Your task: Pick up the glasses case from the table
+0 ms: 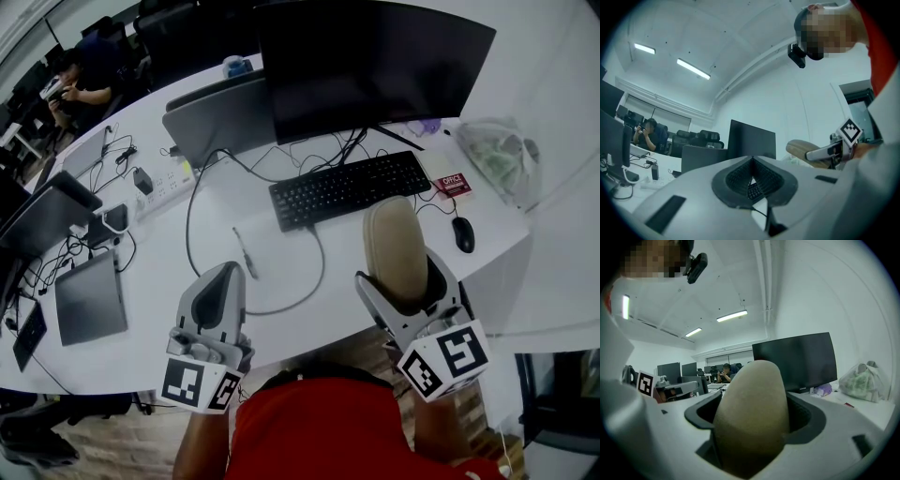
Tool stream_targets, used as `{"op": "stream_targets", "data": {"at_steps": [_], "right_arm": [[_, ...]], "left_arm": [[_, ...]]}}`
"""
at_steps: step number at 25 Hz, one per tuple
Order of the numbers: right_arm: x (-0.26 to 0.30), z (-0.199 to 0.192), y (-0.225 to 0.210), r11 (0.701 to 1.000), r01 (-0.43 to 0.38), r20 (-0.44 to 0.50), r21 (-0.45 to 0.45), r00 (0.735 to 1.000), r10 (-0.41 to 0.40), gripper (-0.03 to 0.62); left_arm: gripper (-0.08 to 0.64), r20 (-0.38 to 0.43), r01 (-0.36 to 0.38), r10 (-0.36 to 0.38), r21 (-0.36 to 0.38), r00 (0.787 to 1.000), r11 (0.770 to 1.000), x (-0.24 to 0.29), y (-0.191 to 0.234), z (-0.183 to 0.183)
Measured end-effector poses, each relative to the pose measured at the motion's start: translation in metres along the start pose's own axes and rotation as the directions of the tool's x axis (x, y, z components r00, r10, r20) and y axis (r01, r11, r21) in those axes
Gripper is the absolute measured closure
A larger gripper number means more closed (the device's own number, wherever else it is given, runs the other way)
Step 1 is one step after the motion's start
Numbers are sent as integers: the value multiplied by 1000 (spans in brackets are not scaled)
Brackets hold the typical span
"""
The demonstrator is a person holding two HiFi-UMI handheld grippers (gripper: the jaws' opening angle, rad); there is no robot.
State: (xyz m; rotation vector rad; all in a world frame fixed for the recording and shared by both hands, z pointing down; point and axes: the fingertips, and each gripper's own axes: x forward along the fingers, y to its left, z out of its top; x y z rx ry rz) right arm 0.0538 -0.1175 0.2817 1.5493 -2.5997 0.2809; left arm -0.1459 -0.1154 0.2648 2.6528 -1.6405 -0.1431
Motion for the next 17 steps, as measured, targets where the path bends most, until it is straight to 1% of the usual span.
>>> {"op": "stream_targets", "data": {"at_steps": [17], "right_arm": [[-1,-12,-1,1000,-1,-24,7,1000,1,187]], "left_arm": [[549,-13,17,-17,9,1000,1000,-1,-8,-3]]}}
